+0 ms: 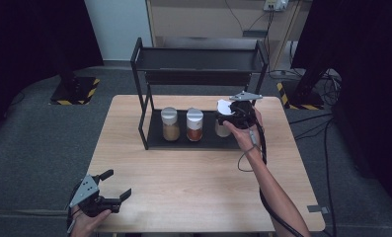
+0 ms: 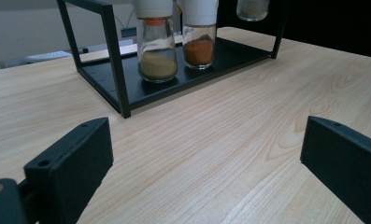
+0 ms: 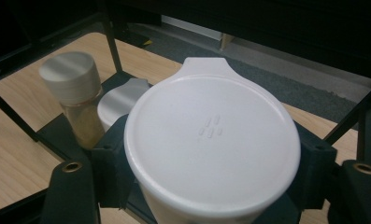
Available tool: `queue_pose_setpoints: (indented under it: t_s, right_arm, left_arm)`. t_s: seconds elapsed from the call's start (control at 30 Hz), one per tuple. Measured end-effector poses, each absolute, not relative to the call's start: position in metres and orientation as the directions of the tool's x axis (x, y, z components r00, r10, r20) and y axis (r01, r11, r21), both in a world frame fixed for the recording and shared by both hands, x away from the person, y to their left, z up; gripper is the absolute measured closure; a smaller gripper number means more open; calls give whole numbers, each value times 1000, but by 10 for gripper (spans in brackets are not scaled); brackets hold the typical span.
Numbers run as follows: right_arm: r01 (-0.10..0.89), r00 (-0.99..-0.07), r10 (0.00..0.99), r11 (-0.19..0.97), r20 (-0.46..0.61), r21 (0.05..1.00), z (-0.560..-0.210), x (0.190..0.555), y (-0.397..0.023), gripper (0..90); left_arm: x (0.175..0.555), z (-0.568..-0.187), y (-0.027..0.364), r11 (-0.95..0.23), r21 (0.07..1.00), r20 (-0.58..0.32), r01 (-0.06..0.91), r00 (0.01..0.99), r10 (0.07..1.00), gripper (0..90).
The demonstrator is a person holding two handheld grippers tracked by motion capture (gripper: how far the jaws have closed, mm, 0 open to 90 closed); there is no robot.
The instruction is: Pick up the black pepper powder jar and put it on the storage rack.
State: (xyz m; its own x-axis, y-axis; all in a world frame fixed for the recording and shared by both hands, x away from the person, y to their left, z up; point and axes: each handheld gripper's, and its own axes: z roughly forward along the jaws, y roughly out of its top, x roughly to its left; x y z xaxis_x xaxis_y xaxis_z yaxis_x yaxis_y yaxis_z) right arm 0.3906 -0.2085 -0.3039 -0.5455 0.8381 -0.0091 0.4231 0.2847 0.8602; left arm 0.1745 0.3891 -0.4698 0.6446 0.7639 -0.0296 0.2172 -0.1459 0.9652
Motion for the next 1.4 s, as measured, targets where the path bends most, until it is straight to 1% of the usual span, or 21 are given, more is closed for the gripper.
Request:
queue_pose_setpoints:
  t_s: [0.2, 0.47, 0.63, 1.07, 1.4]
  right_arm:
    - [431, -542, 840, 306, -28, 849, -317, 406, -206, 309]
    - [449, -520, 854, 263, 10, 854, -338, 419, -207, 309]
    - [458, -522, 853, 272, 8, 846, -348, 424, -203, 309]
    - [479, -523, 852, 267, 28, 836, -367, 429, -200, 309]
    - [483, -524, 851, 262, 36, 835, -372, 428, -199, 309]
  left_arm:
    - [175, -470, 389, -146, 965, -30, 217, 645, 764, 13]
    - [175, -470, 389, -145, 965, -32, 219, 645, 764, 13]
    - [175, -470, 389, -143, 965, -33, 219, 645, 763, 13]
    - [175, -470, 389, -147, 964, -31, 220, 644, 764, 13]
    - [175, -470, 389, -150, 964, -31, 222, 648, 761, 14]
